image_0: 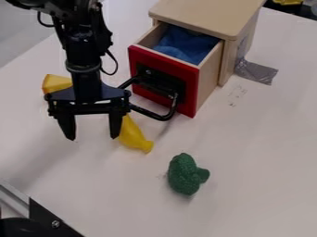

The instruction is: Close the drawer

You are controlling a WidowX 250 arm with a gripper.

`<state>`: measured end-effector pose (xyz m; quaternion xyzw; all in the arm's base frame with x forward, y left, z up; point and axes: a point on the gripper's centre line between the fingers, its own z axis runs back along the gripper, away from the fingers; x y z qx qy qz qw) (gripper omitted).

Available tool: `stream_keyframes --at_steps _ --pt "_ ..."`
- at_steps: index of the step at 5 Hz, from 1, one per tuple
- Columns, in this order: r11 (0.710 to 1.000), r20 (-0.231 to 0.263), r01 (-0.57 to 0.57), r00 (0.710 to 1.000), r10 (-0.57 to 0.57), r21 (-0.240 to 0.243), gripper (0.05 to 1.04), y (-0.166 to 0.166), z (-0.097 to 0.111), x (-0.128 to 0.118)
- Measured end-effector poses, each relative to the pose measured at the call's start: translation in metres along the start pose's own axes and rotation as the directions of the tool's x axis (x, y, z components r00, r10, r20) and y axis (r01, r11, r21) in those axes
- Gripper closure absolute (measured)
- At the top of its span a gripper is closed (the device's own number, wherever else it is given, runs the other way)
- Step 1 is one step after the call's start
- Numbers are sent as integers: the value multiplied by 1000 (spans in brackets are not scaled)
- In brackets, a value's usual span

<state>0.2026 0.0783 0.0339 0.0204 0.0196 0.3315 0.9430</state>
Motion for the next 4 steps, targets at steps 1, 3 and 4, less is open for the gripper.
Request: stream_keyframes --at_steps 1,3,4 --pt "1000 5 18 1000 -18 -21 85 -2 8 -3" --pt "1000 -8 24 1000 -24 -13 85 -2 1 -2" --pt "1000 -7 16 1000 -16 7 85 -1 -9 4"
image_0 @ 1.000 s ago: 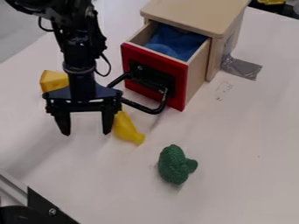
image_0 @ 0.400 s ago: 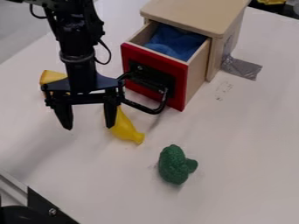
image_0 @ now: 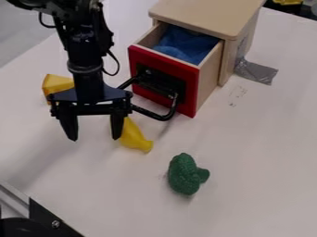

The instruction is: Close the drawer

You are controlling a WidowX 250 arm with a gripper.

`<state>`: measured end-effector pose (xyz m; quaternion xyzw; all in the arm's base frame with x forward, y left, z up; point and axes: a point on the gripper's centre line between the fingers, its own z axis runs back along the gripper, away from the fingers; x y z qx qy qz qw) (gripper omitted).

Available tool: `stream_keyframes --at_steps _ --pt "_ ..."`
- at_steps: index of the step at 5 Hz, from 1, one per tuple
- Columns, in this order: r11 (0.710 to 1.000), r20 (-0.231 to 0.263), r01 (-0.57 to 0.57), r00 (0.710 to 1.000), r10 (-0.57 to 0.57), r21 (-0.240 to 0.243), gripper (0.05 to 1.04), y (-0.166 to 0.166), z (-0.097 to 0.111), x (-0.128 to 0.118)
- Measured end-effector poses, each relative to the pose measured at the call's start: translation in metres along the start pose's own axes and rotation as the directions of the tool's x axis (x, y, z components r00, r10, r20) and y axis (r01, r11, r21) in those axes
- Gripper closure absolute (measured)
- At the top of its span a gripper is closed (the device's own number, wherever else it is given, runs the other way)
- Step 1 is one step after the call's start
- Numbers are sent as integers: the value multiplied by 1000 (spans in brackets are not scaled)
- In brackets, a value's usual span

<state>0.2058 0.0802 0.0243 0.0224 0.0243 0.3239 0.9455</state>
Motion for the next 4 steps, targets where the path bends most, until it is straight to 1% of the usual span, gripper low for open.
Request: stream_keyframes --at_steps 1,2,3,4 --pt "1000 -2 -4 1000 4 12 85 1 -5 2" --pt "1000 9 -7 1000 7 7 85 0 -4 5" --pt "1000 5 -14 1000 14 -1 85 -2 -1 7" --pt "1000 -16 -11 1000 11 -8 85 -3 0 4"
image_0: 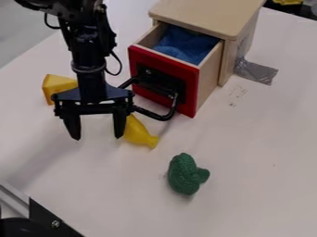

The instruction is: Close the drawer

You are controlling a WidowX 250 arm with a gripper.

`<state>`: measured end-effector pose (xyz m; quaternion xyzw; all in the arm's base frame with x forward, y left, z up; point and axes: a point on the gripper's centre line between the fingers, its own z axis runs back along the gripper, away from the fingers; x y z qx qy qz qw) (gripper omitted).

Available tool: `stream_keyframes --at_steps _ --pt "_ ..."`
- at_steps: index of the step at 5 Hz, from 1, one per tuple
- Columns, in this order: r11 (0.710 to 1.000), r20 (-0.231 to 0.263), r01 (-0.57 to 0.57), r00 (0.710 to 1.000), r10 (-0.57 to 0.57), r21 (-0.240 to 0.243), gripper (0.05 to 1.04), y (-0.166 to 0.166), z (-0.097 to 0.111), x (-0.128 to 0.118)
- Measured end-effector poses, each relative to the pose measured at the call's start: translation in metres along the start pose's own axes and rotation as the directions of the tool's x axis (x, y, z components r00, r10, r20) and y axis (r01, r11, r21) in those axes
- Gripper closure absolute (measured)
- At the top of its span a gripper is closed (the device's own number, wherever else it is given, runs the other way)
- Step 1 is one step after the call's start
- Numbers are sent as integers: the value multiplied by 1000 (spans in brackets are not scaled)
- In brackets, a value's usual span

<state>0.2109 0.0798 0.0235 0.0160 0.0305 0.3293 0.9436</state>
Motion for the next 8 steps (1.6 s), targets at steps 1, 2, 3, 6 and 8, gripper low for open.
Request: stream_keyframes --at_steps 1,2,3,6,8 --pt "1000 12 -3 1000 3 -21 85 -5 8 8" --pt "1000 11 17 1000 -17 -2 87 -14 11 23" --pt "1000 -1 14 1000 -14 4 87 -20 10 38" --pt "1000 -7 0 1000 0 5 87 -26 5 47" --pt "999 21 36 999 -36 1 87 -45 18 53"
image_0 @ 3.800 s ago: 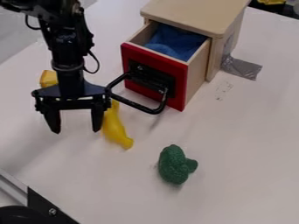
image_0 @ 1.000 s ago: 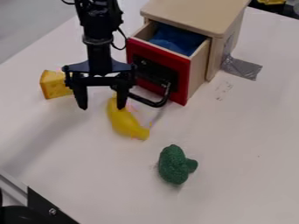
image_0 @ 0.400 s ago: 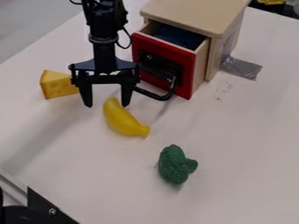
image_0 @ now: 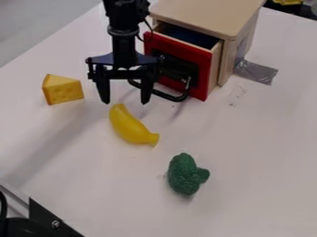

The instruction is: Close the drawer

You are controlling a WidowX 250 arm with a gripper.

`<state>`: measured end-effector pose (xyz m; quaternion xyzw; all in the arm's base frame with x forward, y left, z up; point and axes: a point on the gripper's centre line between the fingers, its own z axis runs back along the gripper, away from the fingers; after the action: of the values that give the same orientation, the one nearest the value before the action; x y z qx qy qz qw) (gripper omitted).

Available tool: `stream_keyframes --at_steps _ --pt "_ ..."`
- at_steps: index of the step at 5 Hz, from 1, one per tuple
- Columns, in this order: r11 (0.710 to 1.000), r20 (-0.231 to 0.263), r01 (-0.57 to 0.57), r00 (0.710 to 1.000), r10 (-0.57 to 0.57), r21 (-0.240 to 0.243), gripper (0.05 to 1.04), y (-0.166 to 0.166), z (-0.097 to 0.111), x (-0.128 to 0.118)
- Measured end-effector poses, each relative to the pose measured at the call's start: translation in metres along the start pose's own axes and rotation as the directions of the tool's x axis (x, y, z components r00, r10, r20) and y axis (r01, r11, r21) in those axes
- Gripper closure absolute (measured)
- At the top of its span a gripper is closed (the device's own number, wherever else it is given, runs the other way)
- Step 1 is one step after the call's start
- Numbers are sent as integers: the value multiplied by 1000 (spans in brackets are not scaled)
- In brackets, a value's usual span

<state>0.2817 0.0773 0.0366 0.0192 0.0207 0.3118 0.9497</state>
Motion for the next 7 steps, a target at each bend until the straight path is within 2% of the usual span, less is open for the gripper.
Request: stream_keyframes --at_steps 1,4,6,7 --pt "1000 4 6 1000 -6 1 87 -5 5 9" --pt "999 32 20 999 -22 43 87 -11 0 30" --pt "999 26 8 1000 -9 34 87 -17 -1 44" --pt "999 17 7 1000 -8 36 87 -17 0 44"
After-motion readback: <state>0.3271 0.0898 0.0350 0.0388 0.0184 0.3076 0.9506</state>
